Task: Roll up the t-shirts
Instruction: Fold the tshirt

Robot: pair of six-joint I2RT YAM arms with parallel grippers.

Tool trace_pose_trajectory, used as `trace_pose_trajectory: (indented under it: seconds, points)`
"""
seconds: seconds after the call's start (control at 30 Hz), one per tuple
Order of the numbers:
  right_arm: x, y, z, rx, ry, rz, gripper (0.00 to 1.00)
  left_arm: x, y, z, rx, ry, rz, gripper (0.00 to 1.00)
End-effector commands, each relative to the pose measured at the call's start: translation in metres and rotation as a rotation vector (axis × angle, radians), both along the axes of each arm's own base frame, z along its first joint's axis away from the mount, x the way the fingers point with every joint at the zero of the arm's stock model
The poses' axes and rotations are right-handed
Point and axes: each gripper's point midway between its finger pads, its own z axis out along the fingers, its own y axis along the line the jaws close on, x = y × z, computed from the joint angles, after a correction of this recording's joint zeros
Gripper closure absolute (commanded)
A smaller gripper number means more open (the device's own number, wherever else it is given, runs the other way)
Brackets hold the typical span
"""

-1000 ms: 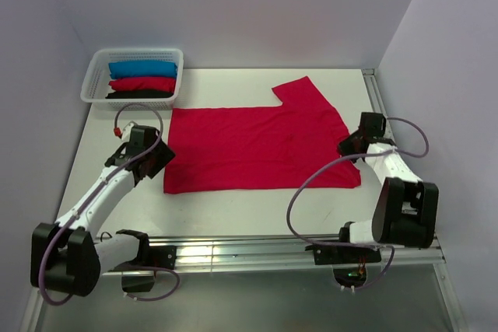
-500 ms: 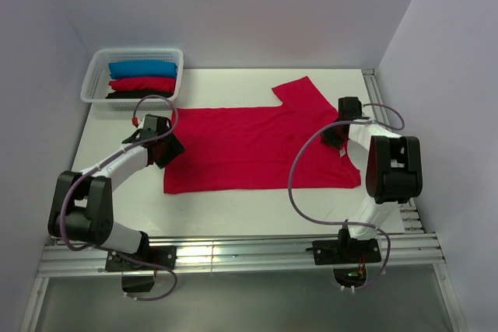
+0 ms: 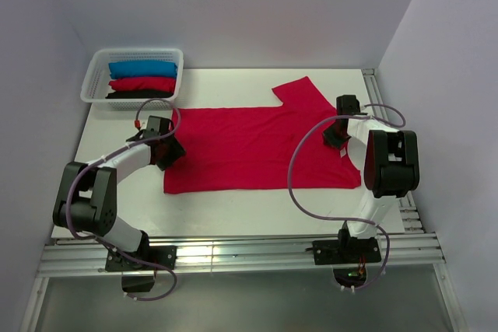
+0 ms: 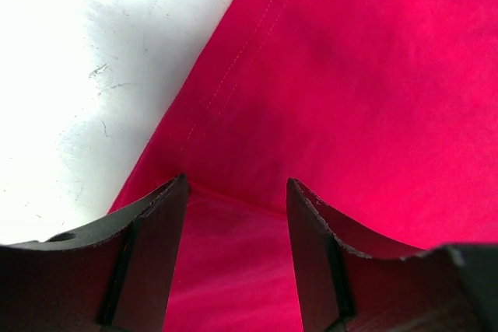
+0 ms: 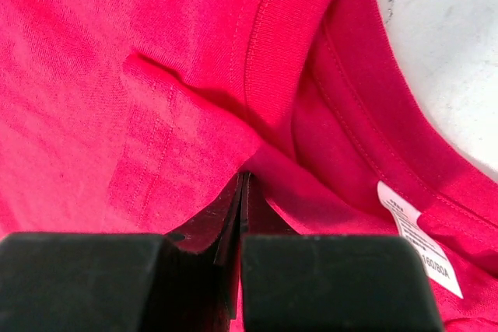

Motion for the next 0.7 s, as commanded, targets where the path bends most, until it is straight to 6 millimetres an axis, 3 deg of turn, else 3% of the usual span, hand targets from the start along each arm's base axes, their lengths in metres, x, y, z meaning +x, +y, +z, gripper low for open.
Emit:
trace_pose_trajectory:
  seconds: [0.0, 0.27, 0.67]
  points:
    - [-0.017, -0.016, -0.006, -0.080, 0.077, -0.038, 1.00, -0.003, 0.006, -0.005, 0.034, 0.004, 0.041, 0.41]
    - [-0.035, -0.019, -0.012, -0.099, 0.122, -0.043, 1.00, -0.024, 0.009, -0.019, 0.077, 0.060, 0.056, 0.41]
    - [-0.073, -0.025, -0.018, -0.130, 0.189, -0.056, 1.00, -0.057, -0.007, -0.042, 0.085, 0.146, 0.047, 0.42]
